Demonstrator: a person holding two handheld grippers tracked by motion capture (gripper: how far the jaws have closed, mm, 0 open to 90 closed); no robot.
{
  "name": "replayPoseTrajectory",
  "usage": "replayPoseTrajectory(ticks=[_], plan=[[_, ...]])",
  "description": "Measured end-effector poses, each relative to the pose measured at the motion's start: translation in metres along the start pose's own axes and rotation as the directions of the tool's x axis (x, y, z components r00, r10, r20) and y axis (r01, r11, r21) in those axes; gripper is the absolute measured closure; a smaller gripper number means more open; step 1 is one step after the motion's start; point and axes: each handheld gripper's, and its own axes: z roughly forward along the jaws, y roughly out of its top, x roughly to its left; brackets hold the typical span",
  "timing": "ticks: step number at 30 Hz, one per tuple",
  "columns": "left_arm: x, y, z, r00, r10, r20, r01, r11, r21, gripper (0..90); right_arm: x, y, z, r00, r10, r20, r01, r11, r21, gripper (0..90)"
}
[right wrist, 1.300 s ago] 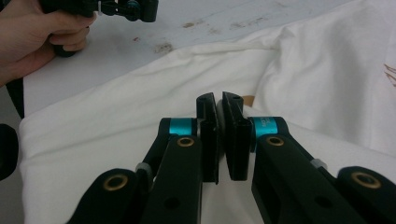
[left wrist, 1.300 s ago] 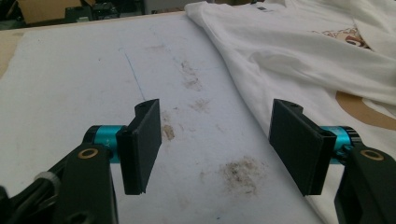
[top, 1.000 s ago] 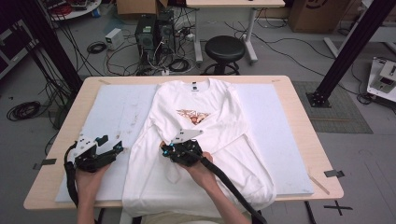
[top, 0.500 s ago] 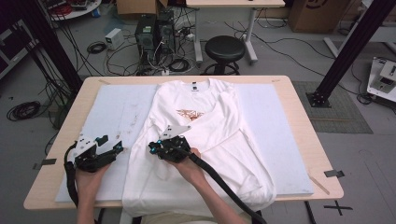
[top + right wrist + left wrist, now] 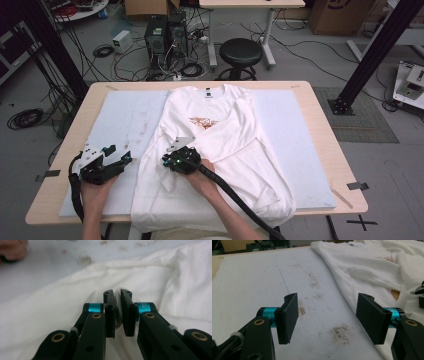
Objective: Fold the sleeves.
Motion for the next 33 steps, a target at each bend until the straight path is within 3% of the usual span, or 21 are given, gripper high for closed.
replayPoseTrajectory(ticks=[3,4,7,8,10,14,16,19,24,27,28,29,31,33], plan=[[0.0,0.0,0.0,1.0,-0.002,0.0,0.002,1.0,-0.001,34.7,0.001,-0.002,0.002,0.9992,-0.034,0.02,0.034,0.999,0.023,79.4],[0.0,0.0,0.0,1.0,0.001,0.0,-0.001,1.0,0.002,34.7,0.004,-0.001,-0.003,0.9994,-0.014,0.032,0.015,1.0,-0.01,71.3],[0.0,0.0,0.0,1.0,0.002,-0.002,-0.002,1.0,0.003,34.7,0.007,0.002,-0.011,0.9991,0.02,0.037,-0.018,0.998,-0.054,69.0],[0.0,0.0,0.0,1.0,0.002,-0.002,-0.002,1.0,0.003,34.7,0.011,0.005,-0.019,0.9992,0.027,0.03,-0.024,0.996,-0.089,69.2],[0.0,0.0,0.0,1.0,0.0,-0.002,0.0,1.0,0.003,34.7,0.014,0.006,-0.022,0.9996,0.02,0.019,-0.019,0.995,-0.097,69.3],[-0.001,0.0,0.0,1.0,0.003,-0.003,-0.003,1.0,0.003,34.7,0.031,0.008,-0.027,0.998,-0.039,-0.049,0.034,0.994,-0.103,69.2],[-0.001,0.0,0.0,1.0,0.004,-0.003,-0.004,1.0,0.001,34.7,0.039,0.006,-0.023,0.995,-0.065,-0.076,0.06,0.996,-0.062,67.8],[0.0,0.0,0.0,1.0,0.004,-0.002,-0.004,1.0,0.002,34.7,0.043,0.001,-0.008,0.9954,-0.094,-0.018,0.095,0.995,0.027,62.2],[0.0,0.0,0.0,1.0,0.0,0.0,0.0,1.0,0.0,34.7,0.042,-0.008,0.005,0.9966,-0.082,-0.01,0.082,0.995,0.064,57.2],[0.0,0.0,0.0,1.0,0.003,-0.002,-0.003,1.0,0.002,34.7,0.041,-0.008,0.005,0.9969,-0.079,-0.009,0.079,0.995,0.064,59.3],[0.0,0.0,0.0,1.0,0.003,-0.002,-0.003,1.0,0.0,34.7,0.04,-0.008,0.005,0.9972,-0.075,-0.009,0.075,0.995,0.06,66.1],[0.0,0.0,0.0,1.0,0.003,-0.001,-0.003,1.0,0.001,34.7,0.04,-0.008,0.005,0.9972,-0.075,-0.009,0.075,0.995,0.06,66.1],[-0.001,0.0,0.0,1.0,0.003,-0.002,-0.003,1.0,0.0,34.7,0.039,-0.008,0.004,0.9973,-0.073,-0.007,0.073,0.996,0.057,77.7],[0.0,0.0,0.0,1.0,0.004,-0.003,-0.004,1.0,0.002,34.7,0.038,-0.008,0.004,0.9976,-0.069,-0.007,0.069,0.996,0.055,83.4]])
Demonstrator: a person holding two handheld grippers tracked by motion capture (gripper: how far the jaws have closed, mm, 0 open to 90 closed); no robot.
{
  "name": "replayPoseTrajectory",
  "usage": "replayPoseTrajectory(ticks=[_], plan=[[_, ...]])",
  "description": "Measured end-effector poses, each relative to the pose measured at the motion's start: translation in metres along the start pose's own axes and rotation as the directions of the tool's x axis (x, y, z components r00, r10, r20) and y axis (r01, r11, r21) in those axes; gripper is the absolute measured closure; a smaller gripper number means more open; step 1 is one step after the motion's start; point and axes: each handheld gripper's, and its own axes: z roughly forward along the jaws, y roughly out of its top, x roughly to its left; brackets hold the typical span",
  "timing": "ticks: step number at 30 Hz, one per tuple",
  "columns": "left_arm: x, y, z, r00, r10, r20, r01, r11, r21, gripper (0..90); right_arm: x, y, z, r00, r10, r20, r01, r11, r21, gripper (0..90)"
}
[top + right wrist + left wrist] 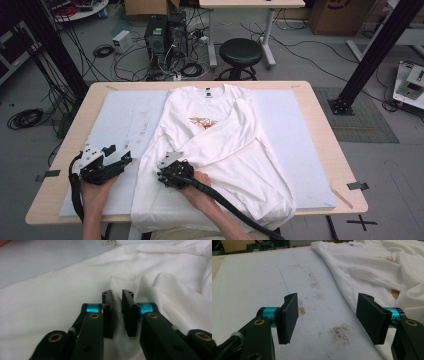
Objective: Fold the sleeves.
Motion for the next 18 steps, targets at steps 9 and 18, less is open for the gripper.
replayPoseTrajectory(ticks=[9,18], plan=[[0.0,0.0,0.0,1.0,-0.002,0.001,0.002,1.0,0.002,34.7,0.02,0.009,-0.003,0.9833,0.001,-0.182,-0.013,0.998,-0.063,84.7],[0.0,0.0,0.0,1.0,-0.002,0.001,0.002,1.0,0.002,34.7,0.037,0.008,0.002,0.9641,-0.012,-0.265,-0.002,0.999,-0.051,84.5]])
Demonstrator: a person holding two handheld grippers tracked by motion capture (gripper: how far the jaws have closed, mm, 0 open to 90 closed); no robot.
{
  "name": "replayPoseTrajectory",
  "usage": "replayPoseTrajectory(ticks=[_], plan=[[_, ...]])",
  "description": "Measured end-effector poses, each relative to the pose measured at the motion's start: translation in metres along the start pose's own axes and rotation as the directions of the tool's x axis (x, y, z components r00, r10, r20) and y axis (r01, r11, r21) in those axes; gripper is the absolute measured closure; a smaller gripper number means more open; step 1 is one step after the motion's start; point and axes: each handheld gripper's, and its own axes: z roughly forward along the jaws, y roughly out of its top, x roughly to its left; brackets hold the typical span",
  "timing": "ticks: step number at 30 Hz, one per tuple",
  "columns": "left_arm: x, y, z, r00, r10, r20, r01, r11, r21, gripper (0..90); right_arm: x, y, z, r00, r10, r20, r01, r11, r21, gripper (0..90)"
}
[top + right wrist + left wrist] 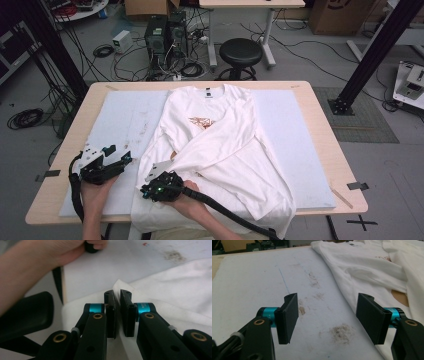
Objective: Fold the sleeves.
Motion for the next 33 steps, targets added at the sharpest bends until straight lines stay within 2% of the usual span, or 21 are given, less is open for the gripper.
replayPoseTrajectory(ticks=[1,6,7,8,10,12,14,18,21,23,25,26,28,29,30,31,32,33], plan=[[0.0,0.0,0.0,1.0,0.001,0.0,-0.001,1.0,-0.001,34.7,0.001,0.001,0.0,0.9997,0.018,-0.015,-0.018,1.0,-0.009,84.3],[0.0,0.0,0.0,1.0,0.0,0.0,0.0,1.0,0.0,34.7,-0.003,0.0,0.003,0.9979,0.047,-0.046,-0.047,0.999,-0.004,84.0],[0.0,0.0,0.0,1.0,0.001,0.0,-0.001,1.0,-0.001,34.7,-0.004,0.0,0.006,0.9975,0.053,-0.048,-0.052,0.999,0.003,77.9],[0.0,0.0,0.0,1.0,0.001,0.0,-0.001,1.0,-0.001,34.7,-0.004,0.0,0.006,0.9975,0.053,-0.048,-0.052,0.999,0.003,77.9],[0.0,0.0,0.0,1.0,0.004,0.0,-0.004,1.0,-0.001,34.7,-0.005,0.001,0.004,0.997,0.057,-0.052,-0.058,0.998,-0.026,68.3],[0.0,0.0,0.0,1.0,-0.002,0.0,0.002,1.0,-0.004,34.7,-0.005,0.002,-0.002,0.9975,0.061,-0.036,-0.063,0.997,-0.046,66.0],[0.0,0.0,0.0,1.0,-0.001,0.0,0.001,1.0,-0.002,34.7,-0.004,0.003,-0.011,0.9997,0.016,0.017,-0.015,0.999,-0.046,66.1],[0.0,0.0,0.0,1.0,0.002,0.0,-0.002,1.0,-0.002,34.7,-0.001,0.0,-0.026,0.9978,-0.02,0.063,0.022,0.999,-0.028,66.1],[0.0,0.0,0.0,1.0,0.002,0.0,-0.002,1.0,-0.003,34.7,0.005,-0.007,-0.034,0.997,-0.055,0.055,0.055,0.999,0.002,64.3],[0.0,0.0,0.0,1.0,0.001,-0.001,-0.001,1.0,-0.001,34.7,0.012,-0.014,-0.033,0.9955,-0.078,0.054,0.076,0.996,0.039,61.6],[-0.001,0.0,0.0,1.0,0.0,-0.002,0.0,1.0,-0.002,34.7,0.016,-0.021,-0.028,0.9916,-0.107,0.073,0.102,0.992,0.079,60.2],[-0.001,0.0,0.0,1.0,0.001,-0.002,-0.001,1.0,-0.002,34.7,0.017,-0.025,-0.024,0.9895,-0.115,0.088,0.107,0.991,0.086,60.7],[-0.001,0.0,0.0,1.0,0.001,-0.004,-0.001,1.0,-0.003,34.7,0.016,-0.026,-0.024,0.9912,-0.102,0.084,0.097,0.993,0.069,63.7],[-0.001,0.0,0.0,1.0,-0.002,-0.001,0.002,1.0,-0.004,34.7,0.016,-0.026,-0.023,0.9928,-0.093,0.075,0.088,0.994,0.062,68.2],[0.0,0.0,0.0,1.0,-0.001,-0.002,0.001,1.0,-0.003,34.7,0.017,-0.026,-0.024,0.9909,-0.112,0.074,0.108,0.992,0.062,79.9],[0.0,0.0,0.0,1.0,-0.001,-0.002,0.001,1.0,-0.002,34.7,0.019,-0.025,-0.025,0.9887,-0.125,0.083,0.12,0.991,0.064,85.5],[0.0,0.0,0.0,1.0,-0.002,-0.001,0.002,1.0,-0.001,34.7,0.021,-0.024,-0.025,0.9864,-0.137,0.091,0.132,0.99,0.058,87.7],[0.0,0.0,0.0,1.0,-0.002,-0.001,0.002,1.0,-0.001,34.7,0.022,-0.023,-0.027,0.9888,-0.13,0.074,0.126,0.991,0.048,89.8]])
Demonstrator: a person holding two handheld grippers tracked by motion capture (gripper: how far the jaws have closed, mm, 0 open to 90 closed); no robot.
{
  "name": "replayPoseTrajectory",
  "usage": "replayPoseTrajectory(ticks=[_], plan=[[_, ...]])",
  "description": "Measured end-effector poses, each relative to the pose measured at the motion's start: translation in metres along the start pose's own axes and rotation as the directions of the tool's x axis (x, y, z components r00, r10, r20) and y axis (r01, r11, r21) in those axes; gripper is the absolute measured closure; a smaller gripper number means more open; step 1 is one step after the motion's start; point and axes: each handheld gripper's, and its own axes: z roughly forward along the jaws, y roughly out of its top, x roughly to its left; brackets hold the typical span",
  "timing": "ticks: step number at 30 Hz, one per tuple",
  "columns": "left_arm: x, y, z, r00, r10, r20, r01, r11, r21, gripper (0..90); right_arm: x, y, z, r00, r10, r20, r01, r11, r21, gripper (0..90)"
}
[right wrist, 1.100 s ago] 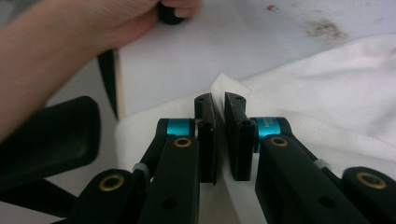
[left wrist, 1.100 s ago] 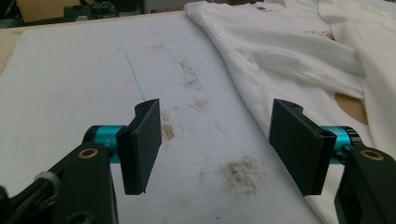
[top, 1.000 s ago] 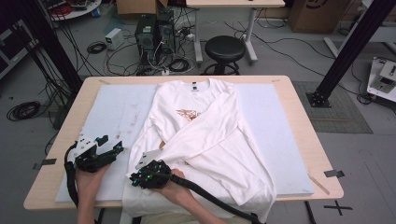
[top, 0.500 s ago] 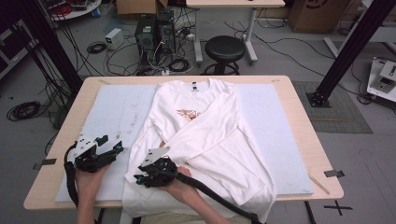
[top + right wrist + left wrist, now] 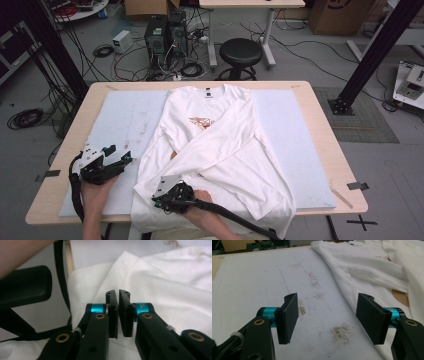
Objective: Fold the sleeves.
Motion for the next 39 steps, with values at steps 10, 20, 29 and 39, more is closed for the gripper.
replayPoseTrajectory(ticks=[10,20,29,39], plan=[[0.0,0.0,0.0,1.0,0.001,-0.001,-0.001,1.0,-0.002,34.7,0.011,0.0,0.008,0.9982,-0.009,-0.059,0.008,1.0,-0.016,73.9],[0.0,0.0,0.0,1.0,0.004,-0.001,-0.004,1.0,0.001,34.7,-0.004,-0.008,-0.002,0.9997,-0.011,0.024,0.01,1.0,0.019,70.3],[0.0,0.0,0.0,1.0,0.001,0.0,-0.001,1.0,-0.001,34.7,0.001,-0.006,-0.008,0.9984,0.018,-0.055,-0.019,1.0,-0.024,90.0],[0.0,0.0,0.0,1.0,0.001,0.0,-0.001,1.0,-0.001,34.7,-0.002,-0.01,-0.003,0.9942,0.036,-0.101,-0.037,0.999,-0.004,66.4]])
